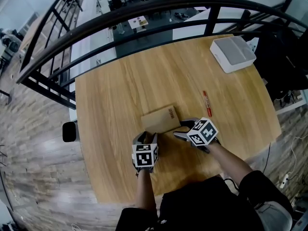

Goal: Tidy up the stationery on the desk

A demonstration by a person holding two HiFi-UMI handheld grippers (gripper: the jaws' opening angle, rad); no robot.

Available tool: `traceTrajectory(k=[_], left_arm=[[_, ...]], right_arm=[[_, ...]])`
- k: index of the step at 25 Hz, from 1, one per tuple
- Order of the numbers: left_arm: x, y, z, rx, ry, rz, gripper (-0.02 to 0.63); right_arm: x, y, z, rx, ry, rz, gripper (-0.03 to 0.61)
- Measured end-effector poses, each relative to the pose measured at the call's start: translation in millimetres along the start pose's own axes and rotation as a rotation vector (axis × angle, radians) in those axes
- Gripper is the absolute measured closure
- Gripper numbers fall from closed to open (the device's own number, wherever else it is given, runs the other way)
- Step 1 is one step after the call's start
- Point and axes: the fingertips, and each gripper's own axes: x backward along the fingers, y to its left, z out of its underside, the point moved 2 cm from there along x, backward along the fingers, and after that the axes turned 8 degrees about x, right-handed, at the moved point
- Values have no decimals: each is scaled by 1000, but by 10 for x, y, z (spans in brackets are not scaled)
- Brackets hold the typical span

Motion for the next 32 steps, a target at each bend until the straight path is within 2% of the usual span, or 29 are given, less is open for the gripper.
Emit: traceTrajectory(k=[6, 15, 18, 21, 24, 29, 32], left_arm=[[-28, -125, 9, -94, 41, 26, 428], [-48, -239, -1, -204, 54, 76, 431], [-54, -243, -14, -208, 51, 90, 433], [-56, -233, 1, -166, 51, 99, 434], [-22, -169, -15, -74, 39, 73, 433], [152, -123, -14, 80, -16, 35, 402], [219, -189, 114, 155, 0, 27, 396]], right_arm=[[146, 72, 171, -25, 1, -5, 331], [298, 203, 322, -46, -7, -24, 334], [312, 216, 348, -47, -8, -31, 344], [336, 200, 356, -31, -10, -38, 360], [387, 104, 282, -23, -39, -24, 362], [400, -197, -12, 40, -68, 2, 360], [329, -307, -230, 96, -71, -20, 350]])
